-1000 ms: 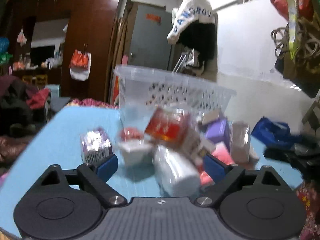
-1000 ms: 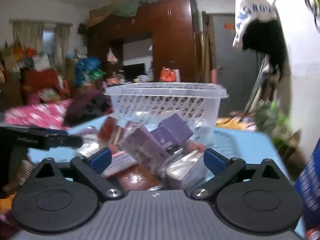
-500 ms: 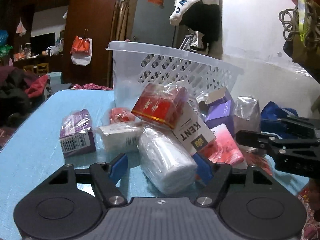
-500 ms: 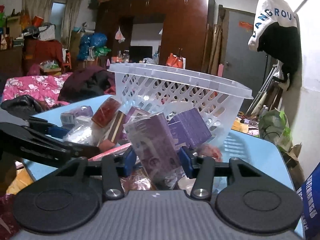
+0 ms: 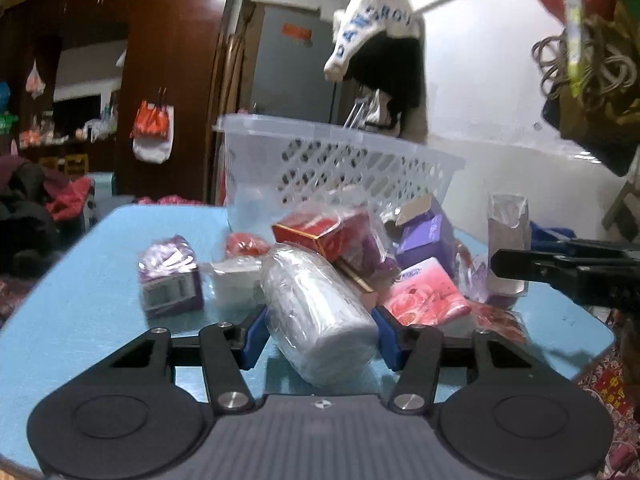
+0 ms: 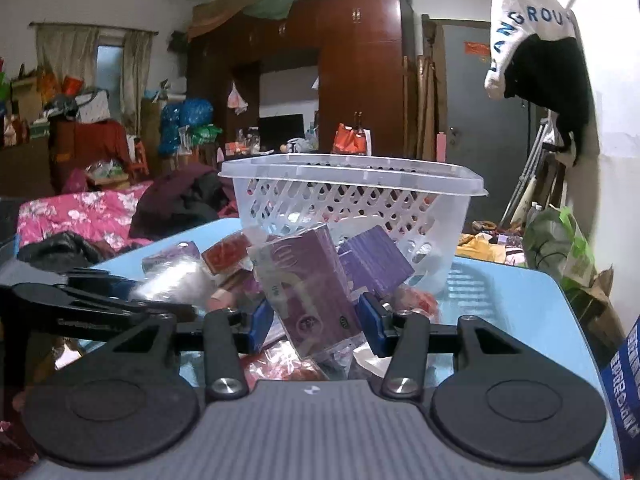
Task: Organize objects
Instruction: 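Grasp the white wrapped roll with the left tool while the right tool grasps the purple soap box, then drop both held items into the white basket by opening both tools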
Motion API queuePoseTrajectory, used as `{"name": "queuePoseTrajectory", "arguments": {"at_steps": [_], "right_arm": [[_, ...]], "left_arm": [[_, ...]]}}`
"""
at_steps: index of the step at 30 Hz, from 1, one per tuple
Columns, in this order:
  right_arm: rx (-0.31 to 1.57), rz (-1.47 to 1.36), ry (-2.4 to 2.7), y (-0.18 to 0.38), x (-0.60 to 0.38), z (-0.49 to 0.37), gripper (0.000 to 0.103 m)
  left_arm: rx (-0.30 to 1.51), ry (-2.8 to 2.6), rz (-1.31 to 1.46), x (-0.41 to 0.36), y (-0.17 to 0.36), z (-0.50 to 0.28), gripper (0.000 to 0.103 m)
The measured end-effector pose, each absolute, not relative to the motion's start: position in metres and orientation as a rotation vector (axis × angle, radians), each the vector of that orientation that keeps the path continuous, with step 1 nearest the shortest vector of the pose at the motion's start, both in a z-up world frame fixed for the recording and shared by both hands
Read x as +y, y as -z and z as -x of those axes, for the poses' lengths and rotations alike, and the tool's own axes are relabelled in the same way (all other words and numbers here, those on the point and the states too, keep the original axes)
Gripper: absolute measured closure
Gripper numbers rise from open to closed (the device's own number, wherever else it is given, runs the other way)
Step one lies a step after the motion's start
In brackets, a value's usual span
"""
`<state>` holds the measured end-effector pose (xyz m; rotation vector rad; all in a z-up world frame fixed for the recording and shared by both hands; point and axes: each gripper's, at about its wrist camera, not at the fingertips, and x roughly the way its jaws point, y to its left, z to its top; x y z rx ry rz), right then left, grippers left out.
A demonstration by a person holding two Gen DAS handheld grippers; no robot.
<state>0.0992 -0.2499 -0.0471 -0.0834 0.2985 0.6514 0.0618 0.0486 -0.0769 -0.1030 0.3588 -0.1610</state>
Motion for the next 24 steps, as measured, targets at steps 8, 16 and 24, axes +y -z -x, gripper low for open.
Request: {"name": "queuePoseTrajectory", "arguments": {"at_steps": [8,16,24], "right_arm": [[0.317,-0.029,-0.636,0.058,-0.262,-0.097,0.052],[0.264,-0.053,-0.649,0.023,-0.262,-0.115,0.052],[0.235,0.066,-0.564,-0.049,-0.227,-0.209,0.052]], "left_arm": [[0.253,0.191,0.149,0.069,0.072,-0.044,0.044],[0.2,0.264,0.162,0.063,0.025,-0.066,0.044],[0.296,0.234,0.152,0.054,-0.067,-0.187,0.044]]}}
